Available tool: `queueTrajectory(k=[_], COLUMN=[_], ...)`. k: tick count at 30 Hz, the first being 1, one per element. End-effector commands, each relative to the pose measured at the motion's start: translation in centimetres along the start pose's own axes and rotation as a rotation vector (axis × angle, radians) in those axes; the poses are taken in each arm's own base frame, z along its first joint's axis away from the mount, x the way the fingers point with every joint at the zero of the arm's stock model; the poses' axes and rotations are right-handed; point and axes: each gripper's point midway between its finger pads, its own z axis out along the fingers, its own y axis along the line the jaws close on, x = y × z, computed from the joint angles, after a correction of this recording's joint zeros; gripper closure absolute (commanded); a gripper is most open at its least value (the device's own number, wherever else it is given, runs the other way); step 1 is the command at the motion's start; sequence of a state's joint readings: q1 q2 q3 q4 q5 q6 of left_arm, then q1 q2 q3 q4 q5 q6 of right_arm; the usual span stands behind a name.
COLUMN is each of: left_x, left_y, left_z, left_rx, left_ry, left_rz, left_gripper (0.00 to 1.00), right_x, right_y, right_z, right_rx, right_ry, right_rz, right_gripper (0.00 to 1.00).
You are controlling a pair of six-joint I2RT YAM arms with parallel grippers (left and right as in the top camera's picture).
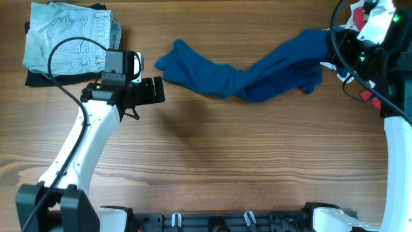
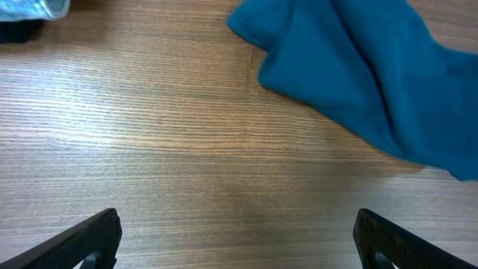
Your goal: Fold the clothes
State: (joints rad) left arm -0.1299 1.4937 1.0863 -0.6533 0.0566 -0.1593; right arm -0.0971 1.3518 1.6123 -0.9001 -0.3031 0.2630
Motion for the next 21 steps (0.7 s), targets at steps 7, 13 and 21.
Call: queueTrajectory(k=[7,13,21], left_x=[-2.1,-2.1,-1.2], left_y=[-1.6,-1.6,-6.1], left_z=[-4.5,-4.9,-5.6], left_rx=[0.039,0.04,0.209], left_ry=[-0.136,-0.14,-0.134], left_rz=[0.075,0.084,0.242], left_gripper=[0.0,0.0,0.0], right_x=[-6.6,-8.4,-8.2], right_y=[7.6,10.0,8.9], right_z=[-5.9,-9.5,-7.2], right_rx=[-0.295,-0.361,-0.326], right_ry=[-0.212,-0.287,-0.24], right_rz=[-0.121,-0.177,-0.169], right_gripper=[0.96,0.96,0.96])
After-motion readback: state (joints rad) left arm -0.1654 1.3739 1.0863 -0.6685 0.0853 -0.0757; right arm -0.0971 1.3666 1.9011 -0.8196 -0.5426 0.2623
